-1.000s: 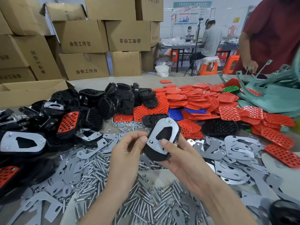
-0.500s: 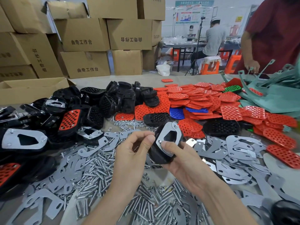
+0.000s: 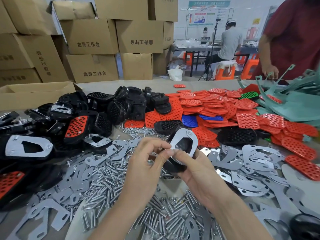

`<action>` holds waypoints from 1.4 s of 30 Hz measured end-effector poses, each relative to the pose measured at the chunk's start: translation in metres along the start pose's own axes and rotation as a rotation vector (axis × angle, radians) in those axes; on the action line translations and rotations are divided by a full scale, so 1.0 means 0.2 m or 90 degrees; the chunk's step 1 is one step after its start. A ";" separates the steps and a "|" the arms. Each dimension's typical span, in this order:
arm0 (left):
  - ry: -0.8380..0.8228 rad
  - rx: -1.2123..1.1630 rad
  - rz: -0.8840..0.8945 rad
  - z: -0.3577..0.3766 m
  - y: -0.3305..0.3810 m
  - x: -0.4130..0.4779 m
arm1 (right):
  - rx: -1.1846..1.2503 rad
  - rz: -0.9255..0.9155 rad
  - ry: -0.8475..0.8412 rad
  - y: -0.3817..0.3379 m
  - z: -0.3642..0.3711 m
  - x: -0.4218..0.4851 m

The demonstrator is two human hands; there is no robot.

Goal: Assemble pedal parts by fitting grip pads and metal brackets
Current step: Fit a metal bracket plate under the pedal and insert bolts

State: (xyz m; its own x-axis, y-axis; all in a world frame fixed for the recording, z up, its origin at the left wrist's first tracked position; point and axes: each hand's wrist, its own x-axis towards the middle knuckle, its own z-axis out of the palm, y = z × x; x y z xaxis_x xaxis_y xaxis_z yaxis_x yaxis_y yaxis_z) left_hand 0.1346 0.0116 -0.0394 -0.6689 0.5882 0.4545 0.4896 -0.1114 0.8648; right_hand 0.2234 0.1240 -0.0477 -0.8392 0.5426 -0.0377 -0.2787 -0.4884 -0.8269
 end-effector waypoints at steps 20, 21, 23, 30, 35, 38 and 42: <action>-0.043 0.026 -0.043 -0.03 -0.04 0.03 | -0.036 0.003 -0.013 -0.01 -0.05 -0.01; -0.042 0.028 -0.043 -0.03 -0.04 0.03 | -0.049 -0.006 -0.008 -0.01 -0.05 -0.01; -0.034 0.034 -0.041 -0.03 -0.04 0.02 | -0.072 -0.020 -0.003 0.00 -0.04 -0.01; -0.008 0.037 -0.007 -0.02 -0.04 0.02 | -0.046 -0.038 0.004 0.00 -0.04 -0.01; -0.044 0.038 -0.004 -0.02 -0.05 0.02 | -0.022 -0.034 0.007 -0.01 -0.04 -0.01; -0.056 0.030 -0.004 -0.02 -0.05 0.01 | -0.009 -0.029 -0.010 -0.01 -0.04 -0.01; -0.031 0.042 -0.007 -0.03 -0.05 0.01 | -0.016 -0.028 -0.017 -0.01 -0.04 -0.01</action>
State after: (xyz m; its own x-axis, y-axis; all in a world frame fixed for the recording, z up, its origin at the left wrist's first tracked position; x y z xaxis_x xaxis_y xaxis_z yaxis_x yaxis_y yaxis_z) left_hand 0.1261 0.0092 -0.0462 -0.6469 0.6279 0.4328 0.5194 -0.0528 0.8529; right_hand 0.2290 0.1301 -0.0511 -0.8389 0.5441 0.0132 -0.3037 -0.4478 -0.8410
